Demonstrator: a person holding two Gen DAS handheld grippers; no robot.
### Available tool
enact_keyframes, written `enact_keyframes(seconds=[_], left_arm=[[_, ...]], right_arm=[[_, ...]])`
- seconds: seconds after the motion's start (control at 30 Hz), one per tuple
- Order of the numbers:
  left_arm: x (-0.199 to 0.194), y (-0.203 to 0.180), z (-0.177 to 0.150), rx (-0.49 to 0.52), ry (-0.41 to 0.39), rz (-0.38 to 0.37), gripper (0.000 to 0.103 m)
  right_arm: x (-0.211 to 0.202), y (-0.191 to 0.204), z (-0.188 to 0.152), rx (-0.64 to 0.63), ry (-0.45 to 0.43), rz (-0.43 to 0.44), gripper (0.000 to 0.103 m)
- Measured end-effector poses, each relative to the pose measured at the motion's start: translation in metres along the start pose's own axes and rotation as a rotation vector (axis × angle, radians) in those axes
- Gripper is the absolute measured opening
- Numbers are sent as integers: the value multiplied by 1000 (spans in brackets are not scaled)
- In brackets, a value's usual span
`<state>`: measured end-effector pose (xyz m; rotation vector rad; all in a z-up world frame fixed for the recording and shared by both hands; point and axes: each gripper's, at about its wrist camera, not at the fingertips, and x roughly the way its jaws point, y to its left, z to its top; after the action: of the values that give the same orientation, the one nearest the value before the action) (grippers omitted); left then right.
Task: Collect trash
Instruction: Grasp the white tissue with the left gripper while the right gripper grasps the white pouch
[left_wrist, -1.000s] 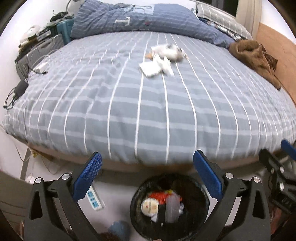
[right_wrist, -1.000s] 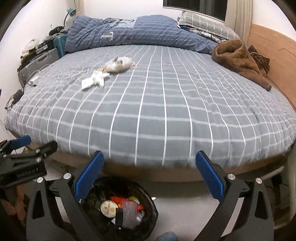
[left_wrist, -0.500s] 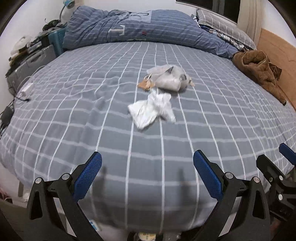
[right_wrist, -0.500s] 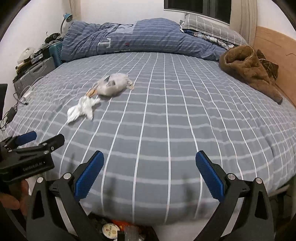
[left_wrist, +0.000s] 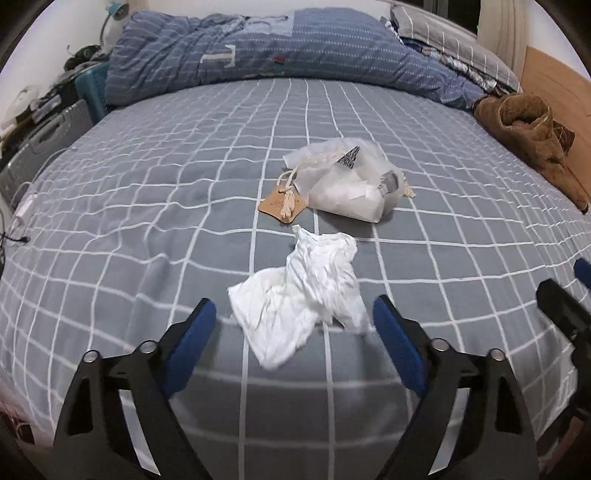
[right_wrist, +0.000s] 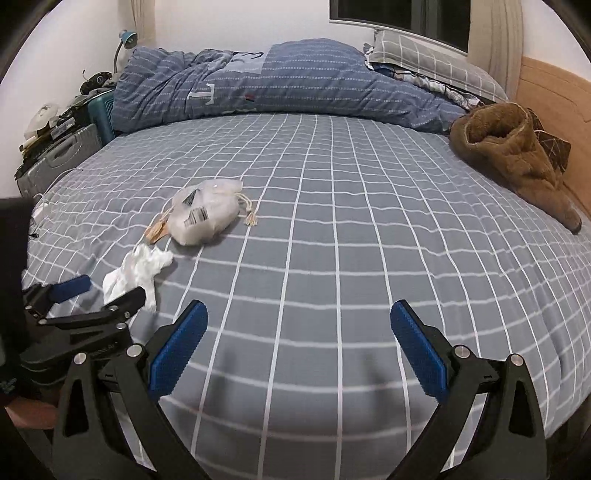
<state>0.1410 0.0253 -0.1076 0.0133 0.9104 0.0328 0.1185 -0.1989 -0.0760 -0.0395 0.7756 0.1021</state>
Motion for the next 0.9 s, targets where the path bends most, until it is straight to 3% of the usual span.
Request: enact_keyframes(seconds=[0.1,0.17,0.27,0.33,0.5,0.7,0.9], left_arm=[[13,0,4,7,21,-15,71],[21,-2,6,17,44,-26,48],[27,-1,9,27,58,-19,26],[26,4,13,15,63,-33,17],[19,33,20,-37,53,-38,14],[15,77,27,-114,23,8,14],[12,98,33,-155,4,22,14]], right_arm=[[10,4,8,0,2,4,95],[17,7,14,0,3,7,95],[27,13,22,4,8,16,95],[35,18,29,17,16,29,95],[50,42,47,5,8,66,95],[71,74,67,-10,13,128,95],[99,99,73,-50,32,116,93]])
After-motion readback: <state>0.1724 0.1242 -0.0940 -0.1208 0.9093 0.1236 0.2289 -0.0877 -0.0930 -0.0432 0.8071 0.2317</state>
